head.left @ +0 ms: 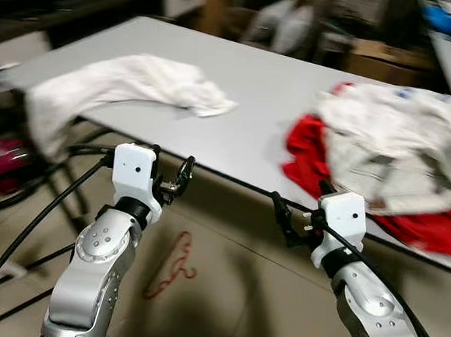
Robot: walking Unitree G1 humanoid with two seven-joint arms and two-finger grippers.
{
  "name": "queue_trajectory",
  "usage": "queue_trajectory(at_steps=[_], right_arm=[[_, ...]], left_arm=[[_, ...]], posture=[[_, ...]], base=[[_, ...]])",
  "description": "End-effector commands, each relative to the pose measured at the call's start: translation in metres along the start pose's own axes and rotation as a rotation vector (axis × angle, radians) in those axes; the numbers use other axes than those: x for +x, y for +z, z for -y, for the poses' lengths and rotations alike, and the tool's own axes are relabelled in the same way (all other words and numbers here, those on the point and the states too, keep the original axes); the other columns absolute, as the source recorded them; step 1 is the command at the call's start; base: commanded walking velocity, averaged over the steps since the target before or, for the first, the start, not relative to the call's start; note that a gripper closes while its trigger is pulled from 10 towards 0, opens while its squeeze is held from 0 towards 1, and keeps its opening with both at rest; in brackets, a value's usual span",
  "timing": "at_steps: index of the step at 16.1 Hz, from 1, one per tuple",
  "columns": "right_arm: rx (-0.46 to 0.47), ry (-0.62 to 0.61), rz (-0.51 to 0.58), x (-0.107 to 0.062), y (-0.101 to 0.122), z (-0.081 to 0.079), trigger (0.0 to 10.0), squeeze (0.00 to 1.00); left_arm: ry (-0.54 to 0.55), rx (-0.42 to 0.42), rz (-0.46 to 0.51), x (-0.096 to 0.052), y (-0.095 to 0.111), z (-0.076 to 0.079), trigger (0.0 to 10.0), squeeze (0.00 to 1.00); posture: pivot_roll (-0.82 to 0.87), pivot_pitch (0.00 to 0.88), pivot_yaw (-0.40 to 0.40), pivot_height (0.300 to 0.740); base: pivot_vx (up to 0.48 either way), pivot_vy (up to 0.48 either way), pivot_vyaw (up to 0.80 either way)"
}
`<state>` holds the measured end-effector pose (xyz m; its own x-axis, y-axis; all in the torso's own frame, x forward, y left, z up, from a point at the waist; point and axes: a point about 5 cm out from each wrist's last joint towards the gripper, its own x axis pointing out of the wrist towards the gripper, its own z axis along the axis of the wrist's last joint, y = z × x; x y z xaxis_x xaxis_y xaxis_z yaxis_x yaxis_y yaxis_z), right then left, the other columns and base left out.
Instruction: Hang hanger
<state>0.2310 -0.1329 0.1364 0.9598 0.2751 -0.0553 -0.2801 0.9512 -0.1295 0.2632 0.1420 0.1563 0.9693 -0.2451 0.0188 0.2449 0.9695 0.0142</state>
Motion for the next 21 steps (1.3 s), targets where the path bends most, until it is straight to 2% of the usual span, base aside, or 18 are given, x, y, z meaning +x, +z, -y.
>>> queue_trajectory(at_steps=[1, 2, 3, 4, 5, 7, 8, 9, 10, 11, 12, 14, 17, 18, 19, 21], right_arm=[[-0.030, -0.079, 0.016, -0.004, 0.002, 0.011, 10.0, 0.00], [-0.067, -0.159, 0.015, -0.005, 0.001, 0.022, 10.0, 0.00], [-0.080, -0.152, 0.001, -0.007, 0.000, 0.025, 10.0, 0.00], [-0.078, -0.144, 0.003, -0.009, -0.001, 0.027, 10.0, 0.00], [-0.051, -0.136, 0.011, -0.011, 0.000, 0.029, 10.0, 0.00], [-0.040, -0.163, 0.004, -0.014, 0.000, 0.032, 10.0, 0.00], [-0.014, -0.243, -0.008, -0.020, -0.001, 0.040, 10.0, 0.00], [0.002, -0.264, -0.013, -0.022, -0.002, 0.042, 10.0, 0.00], [0.014, -0.306, -0.024, -0.029, -0.002, 0.043, 10.0, 0.00], [0.044, -0.324, -0.031, -0.034, -0.003, 0.041, 10.0, 0.00], [0.080, -0.331, -0.041, -0.037, -0.006, 0.039, 10.0, 0.00], [0.093, -0.322, -0.047, -0.034, -0.008, 0.033, 10.0, 0.00], [0.088, -0.279, -0.053, -0.025, -0.005, 0.028, 10.0, 0.00], [0.112, -0.266, -0.047, -0.022, -0.003, 0.030, 10.0, 0.00], [0.105, -0.256, -0.063, -0.018, -0.007, 0.029, 10.0, 0.00], [0.102, -0.245, -0.066, -0.012, -0.008, 0.028, 10.0, 0.00]], left_arm=[[-0.006, 0.005, -0.004, 0.000, -0.001, 0.003, 10.0, 1.00], [0.029, 0.017, -0.013, -0.001, -0.003, 0.001, 10.0, 1.00], [0.048, 0.003, 0.043, -0.003, -0.001, 0.003, 10.0, 1.00], [0.049, 0.012, 0.055, -0.005, 0.000, 0.004, 10.0, 1.00], [0.052, 0.039, 0.025, -0.008, -0.002, 0.003, 10.0, 1.00], [0.050, 0.032, 0.014, -0.013, -0.003, 0.001, 10.0, 1.00], [0.044, 0.035, -0.004, -0.016, -0.005, -0.001, 10.0, 1.00], [0.040, 0.046, -0.012, -0.017, -0.006, -0.001, 10.0, 1.00], [0.010, 0.080, -0.037, -0.016, -0.011, -0.002, 10.0, 1.00], [0.005, 0.074, -0.046, -0.014, -0.015, -0.003, 10.0, 1.00], [0.017, 0.004, -0.058, -0.013, -0.015, -0.003, 10.0, 1.00], [0.040, -0.027, -0.081, -0.013, -0.017, -0.005, 10.0, 1.00], [0.050, 0.004, -0.044, -0.002, -0.010, 0.001, 10.0, 1.00], [0.045, 0.031, -0.032, 0.001, -0.008, 0.002, 10.0, 0.91], [0.058, 0.032, -0.034, 0.002, -0.009, -0.002, 10.0, 0.72], [0.076, 0.002, -0.015, 0.002, -0.007, -0.004, 10.0, 0.73]], posture=[[-0.01, 0.016, 0.018, 0.740], [-0.01, 0.019, 0.017, 0.740], [-0.01, 0.027, 0.011, 0.740], [-0.01, 0.044, 0.005, 0.740], [-0.01, 0.056, 0.003, 0.740], [-0.01, 0.072, 0.002, 0.740], [-0.02, 0.096, 0.010, 0.740], [-0.02, 0.096, 0.010, 0.740], [-0.06, 0.124, 0.040, 0.740], [-0.07, 0.121, 0.044, 0.740], [-0.07, 0.103, 0.055, 0.740], [-0.07, 0.100, 0.060, 0.740], [-0.06, 0.084, 0.060, 0.740], [-0.04, 0.088, 0.054, 0.740], [-0.03, 0.087, 0.044, 0.740], [-0.04, 0.052, 0.052, 0.740]], base=[[0.000, 0.000, 0.80], [0.000, 0.000, 0.80], [0.000, 0.000, 0.80], [0.000, 0.000, 0.80], [0.000, 0.000, 0.80], [0.000, 0.000, 0.80], [0.000, 0.000, 0.80], [0.000, 0.000, 0.80], [0.000, 0.000, 0.80], [0.000, 0.000, 0.80], [0.000, 0.000, 0.80], [0.000, 0.000, 0.80], [0.000, 0.000, 0.80], [0.000, 0.000, 0.80], [0.000, 0.000, 0.80], [0.000, 0.000, 0.80]])
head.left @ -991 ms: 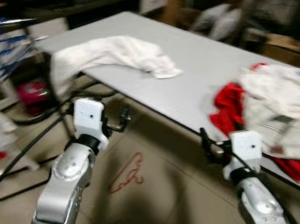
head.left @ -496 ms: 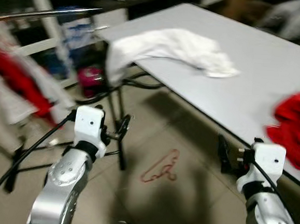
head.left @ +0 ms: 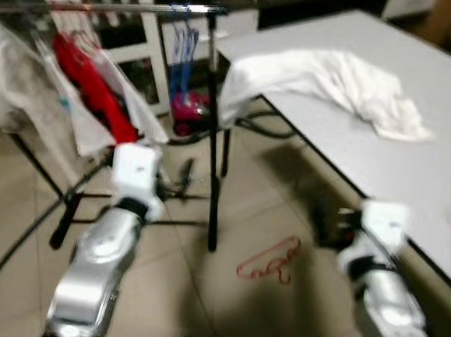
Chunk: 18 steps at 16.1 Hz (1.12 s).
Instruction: Hang hanger
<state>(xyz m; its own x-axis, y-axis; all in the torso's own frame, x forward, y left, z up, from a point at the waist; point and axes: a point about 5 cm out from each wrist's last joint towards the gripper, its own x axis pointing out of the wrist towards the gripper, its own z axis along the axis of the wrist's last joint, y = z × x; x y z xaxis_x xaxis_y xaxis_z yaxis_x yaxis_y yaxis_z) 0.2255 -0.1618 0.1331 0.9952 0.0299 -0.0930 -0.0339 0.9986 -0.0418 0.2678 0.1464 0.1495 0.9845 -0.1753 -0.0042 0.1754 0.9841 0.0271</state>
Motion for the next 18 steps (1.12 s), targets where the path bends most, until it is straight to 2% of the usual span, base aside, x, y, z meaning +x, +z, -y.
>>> queue_trajectory(at_steps=[1, 4, 6, 8, 9, 10, 12, 13, 15, 18], right_arm=[[-0.002, -0.004, -0.009, 0.002, -0.001, 0.002, 10.0, 0.00], [0.033, -0.065, -0.054, 0.006, -0.007, 0.009, 10.0, 0.00], [0.102, -0.030, -0.049, 0.008, -0.007, 0.005, 10.0, 0.00], [-0.031, -0.039, -0.019, 0.013, -0.003, 0.002, 10.0, 0.00], [-0.035, -0.074, 0.056, 0.016, 0.006, 0.002, 10.0, 0.00], [-0.023, -0.062, 0.090, 0.018, 0.010, 0.001, 10.0, 0.00], [0.001, -0.029, 0.056, 0.021, 0.005, 0.002, 10.0, 0.00], [0.054, 0.081, 0.051, 0.020, 0.006, -0.005, 10.0, 0.00], [0.009, 0.184, 0.061, 0.022, 0.006, -0.016, 10.0, 0.00], [0.057, 0.169, 0.090, 0.028, 0.010, -0.019, 10.0, 0.00]], left_arm=[[-0.003, -0.007, 0.009, 0.001, 0.000, 0.002, 10.0, 0.74], [-0.037, 0.010, 0.018, 0.010, 0.001, 0.006, 10.0, 0.76], [-0.030, 0.010, 0.018, 0.009, -0.001, 0.003, 10.0, 0.76], [-0.024, -0.003, 0.024, 0.004, -0.001, 0.001, 10.0, 0.76], [-0.014, -0.006, 0.027, 0.003, -0.002, 0.001, 10.0, 0.76], [-0.007, -0.006, 0.028, 0.002, -0.003, 0.001, 10.0, 0.76], [0.012, -0.007, 0.020, -0.001, -0.007, 0.002, 10.0, 0.76], [0.018, -0.010, 0.036, -0.004, -0.002, 0.000, 10.0, 0.76], [0.035, 0.006, 0.047, -0.006, 0.001, -0.002, 10.0, 0.77], [-0.006, 0.017, 0.051, -0.005, 0.003, 0.003, 10.0, 0.77]], posture=[[-0.04, 0.043, 0.064, 0.740], [-0.03, 0.013, 0.071, 0.740], [-0.02, 0.009, 0.060, 0.740], [-0.02, 0.000, 0.031, 0.740], [-0.02, 0.000, 0.020, 0.740], [-0.01, 0.000, 0.013, 0.740], [0.01, 0.000, -0.013, 0.740], [0.02, 0.000, -0.034, 0.740], [0.04, 0.000, -0.040, 0.740], [0.04, 0.000, -0.018, 0.740]], base=[[0.244, 0.000, 0.80], [0.289, 0.000, 0.00], [0.332, 0.000, 0.00], [0.360, 0.000, 0.00], [0.360, 0.000, 0.00], [0.360, 0.000, 0.00], [0.360, 0.000, 0.00], [0.360, 0.000, 0.00], [0.364, 0.000, 0.80], [0.359, 0.000, 0.80]])
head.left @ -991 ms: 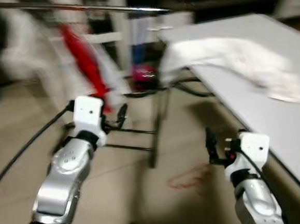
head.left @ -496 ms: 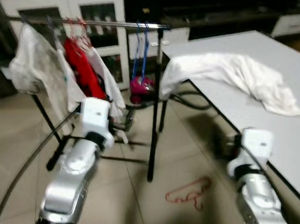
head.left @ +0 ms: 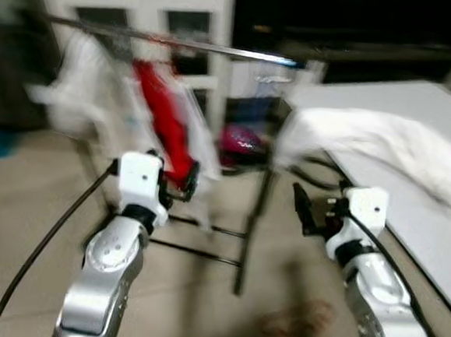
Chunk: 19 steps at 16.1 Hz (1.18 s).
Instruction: Hang hanger
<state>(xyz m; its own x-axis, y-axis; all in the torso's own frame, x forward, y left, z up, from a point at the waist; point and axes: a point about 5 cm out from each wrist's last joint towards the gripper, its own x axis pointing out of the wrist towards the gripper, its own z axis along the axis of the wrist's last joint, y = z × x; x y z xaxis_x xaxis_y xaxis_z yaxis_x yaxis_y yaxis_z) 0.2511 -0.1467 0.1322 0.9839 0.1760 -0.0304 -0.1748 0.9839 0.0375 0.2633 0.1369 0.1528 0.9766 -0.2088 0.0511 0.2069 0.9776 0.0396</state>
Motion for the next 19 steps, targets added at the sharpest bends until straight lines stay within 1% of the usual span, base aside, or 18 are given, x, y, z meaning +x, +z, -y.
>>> queue_trajectory(at_steps=[1, 3, 5, 7, 8, 9, 12, 13, 15, 19], right_arm=[[0.051, 0.022, 0.030, 0.005, 0.007, -0.006, 10.0, 0.00], [0.045, -0.001, -0.007, 0.003, 0.001, -0.003, 10.0, 0.00], [0.051, 0.004, -0.007, 0.001, 0.001, -0.003, 10.0, 0.00], [0.042, 0.003, 0.000, -0.002, 0.001, -0.002, 10.0, 0.00], [-0.016, 0.027, 0.005, -0.003, 0.003, -0.003, 10.0, 0.00], [-0.036, 0.035, 0.005, -0.003, 0.003, -0.003, 10.0, 0.00], [-0.021, 0.010, 0.014, -0.003, 0.006, -0.002, 10.0, 0.00], [0.011, -0.012, 0.021, -0.002, 0.010, 0.002, 10.0, 0.00], [-0.025, -0.009, 0.027, 0.000, 0.012, 0.003, 10.0, 0.00], [-0.032, 0.000, 0.049, 0.004, 0.019, 0.002, 10.0, 0.00]], left_arm=[[0.018, 0.024, -0.012, 0.001, -0.001, -0.008, 10.0, 0.76], [0.012, 0.025, -0.014, 0.005, 0.001, -0.008, 10.0, 0.77], [-0.022, 0.038, -0.012, 0.007, 0.003, -0.006, 10.0, 0.77], [-0.034, 0.039, -0.019, 0.011, 0.001, -0.005, 10.0, 0.77], [-0.040, 0.030, -0.022, 0.012, 0.001, -0.003, 10.0, 0.77], [-0.045, 0.025, -0.022, 0.012, 0.000, -0.001, 10.0, 0.77], [-0.053, 0.023, -0.024, 0.014, 0.000, 0.000, 10.0, 0.77], [-0.057, 0.023, -0.023, 0.014, 0.000, 0.001, 10.0, 0.78], [-0.061, 0.024, -0.022, 0.013, 0.000, 0.001, 10.0, 0.78], [-0.056, 0.030, -0.024, 0.011, 0.000, -0.002, 10.0, 0.77]], posture=[[0.05, 0.000, -0.006, 0.740], [0.04, 0.004, 0.013, 0.740], [0.03, 0.005, 0.035, 0.740], [0.02, 0.009, 0.043, 0.740], [0.01, 0.009, 0.049, 0.740], [0.01, 0.011, 0.051, 0.740], [0.00, 0.009, 0.052, 0.740], [0.00, 0.012, 0.048, 0.740], [0.01, 0.017, 0.037, 0.740], [0.02, 0.019, 0.028, 0.740]], base=[[0.356, 0.000, 0.59], [0.356, 0.000, 0.00], [0.354, 0.000, 0.00], [0.356, 0.000, 0.00], [0.349, 0.000, 0.00], [0.352, 0.000, 0.00], [0.350, 0.000, 0.80], [0.345, 0.000, 0.00], [0.336, 0.000, 0.00], [0.334, 0.000, 0.00]])
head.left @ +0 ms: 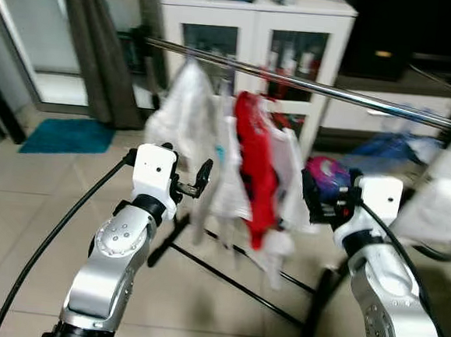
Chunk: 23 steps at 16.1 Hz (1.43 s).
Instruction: Hang hanger
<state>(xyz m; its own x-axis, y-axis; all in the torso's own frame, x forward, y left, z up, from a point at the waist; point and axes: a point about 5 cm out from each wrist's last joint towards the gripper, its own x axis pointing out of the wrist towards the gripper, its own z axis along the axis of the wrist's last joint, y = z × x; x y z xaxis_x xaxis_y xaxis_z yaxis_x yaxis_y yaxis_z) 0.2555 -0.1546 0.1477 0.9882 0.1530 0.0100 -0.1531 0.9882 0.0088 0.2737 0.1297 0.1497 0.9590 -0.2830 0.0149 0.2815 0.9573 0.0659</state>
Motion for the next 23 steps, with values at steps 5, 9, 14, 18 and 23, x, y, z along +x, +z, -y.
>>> queue_trajectory(at_steps=[5, 9, 14, 18, 23], right_arm=[[-0.007, 0.021, -0.003, 0.004, 0.003, -0.004, 10.0, 0.00], [-0.017, 0.015, 0.000, 0.010, 0.004, -0.001, 10.0, 0.00], [-0.006, 0.055, -0.020, 0.029, 0.013, 0.005, 10.0, 0.00], [-0.044, 0.139, -0.040, 0.058, 0.027, 0.016, 10.0, 0.00], [-0.094, 0.137, -0.094, 0.099, 0.030, 0.017, 10.0, 0.00]], left_arm=[[0.017, 0.013, 0.005, -0.003, 0.003, -0.006, 10.0, 0.77], [0.005, 0.023, 0.008, -0.003, 0.005, -0.006, 10.0, 0.77], [-0.148, 0.061, 0.023, -0.004, 0.010, 0.004, 10.0, 0.53], [-0.422, 0.048, -0.048, -0.015, 0.007, 0.015, 10.0, 0.00], [-0.466, 0.098, -0.111, -0.016, 0.001, 0.015, 10.0, 0.00]], posture=[[0.03, 0.021, 0.009, 0.740], [0.03, 0.017, 0.008, 0.740], [0.03, 0.017, 0.014, 0.740], [0.03, 0.010, 0.017, 0.740], [0.04, 0.000, 0.015, 0.740]], base=[[0.325, 0.000, 0.00], [0.325, 0.000, 0.00], [0.063, 0.000, 0.00], [0.000, 0.000, 0.00], [0.000, 0.000, 0.00]])
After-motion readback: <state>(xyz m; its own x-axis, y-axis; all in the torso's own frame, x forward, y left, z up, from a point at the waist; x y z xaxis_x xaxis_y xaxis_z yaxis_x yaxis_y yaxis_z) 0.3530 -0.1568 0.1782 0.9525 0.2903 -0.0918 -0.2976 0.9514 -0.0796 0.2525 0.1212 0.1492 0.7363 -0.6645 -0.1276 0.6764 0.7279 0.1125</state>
